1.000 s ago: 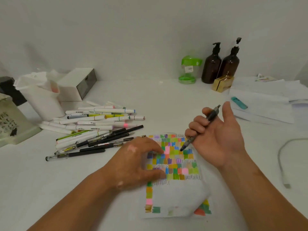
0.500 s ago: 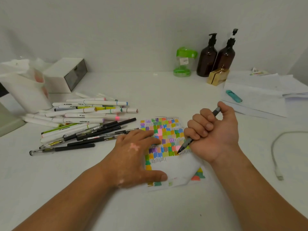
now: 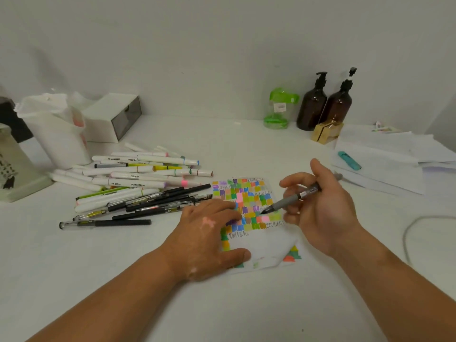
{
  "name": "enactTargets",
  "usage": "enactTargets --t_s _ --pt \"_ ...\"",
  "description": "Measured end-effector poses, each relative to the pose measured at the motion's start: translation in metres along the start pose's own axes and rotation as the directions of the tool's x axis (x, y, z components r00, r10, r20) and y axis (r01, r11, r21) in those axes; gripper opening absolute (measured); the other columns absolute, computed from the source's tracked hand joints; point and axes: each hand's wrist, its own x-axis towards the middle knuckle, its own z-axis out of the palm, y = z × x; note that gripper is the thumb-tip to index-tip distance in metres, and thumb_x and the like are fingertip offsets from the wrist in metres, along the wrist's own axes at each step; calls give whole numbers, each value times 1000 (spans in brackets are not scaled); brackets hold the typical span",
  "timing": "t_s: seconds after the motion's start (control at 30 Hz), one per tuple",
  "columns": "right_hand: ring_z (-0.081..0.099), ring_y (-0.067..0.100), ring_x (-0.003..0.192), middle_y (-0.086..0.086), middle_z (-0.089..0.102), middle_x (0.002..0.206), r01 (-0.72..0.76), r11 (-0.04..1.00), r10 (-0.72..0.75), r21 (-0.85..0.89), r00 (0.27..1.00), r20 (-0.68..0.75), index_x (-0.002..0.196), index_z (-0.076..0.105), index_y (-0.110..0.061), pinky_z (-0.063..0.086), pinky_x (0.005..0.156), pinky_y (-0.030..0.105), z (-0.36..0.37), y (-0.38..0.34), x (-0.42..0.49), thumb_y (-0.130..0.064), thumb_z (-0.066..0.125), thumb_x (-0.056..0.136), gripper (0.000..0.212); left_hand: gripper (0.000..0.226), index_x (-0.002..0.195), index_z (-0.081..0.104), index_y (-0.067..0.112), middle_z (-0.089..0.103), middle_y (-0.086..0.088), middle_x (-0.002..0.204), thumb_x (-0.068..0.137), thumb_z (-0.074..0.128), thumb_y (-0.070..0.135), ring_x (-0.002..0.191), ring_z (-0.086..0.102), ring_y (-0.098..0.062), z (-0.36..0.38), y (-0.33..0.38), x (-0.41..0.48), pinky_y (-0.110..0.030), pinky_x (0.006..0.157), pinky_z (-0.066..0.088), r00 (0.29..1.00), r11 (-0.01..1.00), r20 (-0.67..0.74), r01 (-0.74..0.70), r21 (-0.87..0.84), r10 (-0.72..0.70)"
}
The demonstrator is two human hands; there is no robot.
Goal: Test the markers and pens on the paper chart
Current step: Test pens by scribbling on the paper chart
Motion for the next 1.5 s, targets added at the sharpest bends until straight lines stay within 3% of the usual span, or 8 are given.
enactTargets --t_s 0.13,0.23,0.33,0.4,0.53,0.67,1.13,1.5 --pt "72 31 63 23 74 79 -51 972 71 -231 995 75 89 81 -10 55 51 30 0 15 -6 -74 51 83 71 78 141 43 41 33 25 150 75 50 82 142 23 -1 1 1 0 -37 117 19 1000 1000 -23 11 6 -10" --pt "71 27 70 16 72 78 14 964 20 -264 992 126 80 76 -13 58 56 32 1 22 -8 -53 81 76 40 77 140 44 42 34 25 149 74 52 81 141 24 -1 0 1 0 -37 116 20 999 1000 -27 19 -10 -20" --pt "50 17 48 7 51 56 102 936 -71 -337 992 104 69 63 -17 47 44 27 0 30 -8 -30 77 74 20 76 139 45 44 33 27 149 73 51 81 140 24 2 1 1 -1 -34 114 19 999 1000 -34 22 -12 -22" --pt "45 15 44 5 47 52 114 932 -92 -344 993 78 75 71 -18 46 42 27 3 32 -10 -45 79 80 29 76 138 45 44 32 28 149 72 52 81 140 22 3 1 1 -1 -33 114 19 999 1000 -35 25 -11 -26" --pt "69 18 54 6 71 64 106 898 -63 -426 992 113 81 79 -26 55 51 22 10 29 -17 -68 64 69 46 78 138 45 44 32 27 151 71 53 81 142 22 2 -1 2 -1 -35 117 20 999 999 -30 31 -29 -32" --pt "69 15 55 5 72 64 138 772 -69 -621 989 134 83 76 -27 52 49 20 6 31 -15 -27 80 84 4 78 140 45 44 31 26 153 72 56 81 143 22 0 -3 4 -1 -39 119 21 999 999 -12 39 -28 -39" --pt "61 11 44 0 68 56 192 590 -90 -784 981 172 72 72 -26 48 43 14 7 35 -12 -15 71 82 14 81 143 41 46 25 26 157 72 57 81 146 14 0 -5 4 -2 -39 121 16 999 998 27 48 -29 -47" --pt "59 7 44 -1 65 54 203 597 -93 -776 978 185 73 71 -23 44 43 11 7 37 -11 -15 70 82 12 82 143 43 46 28 25 156 71 58 81 146 17 -1 -5 3 -1 -41 121 18 998 998 30 52 -38 -50"
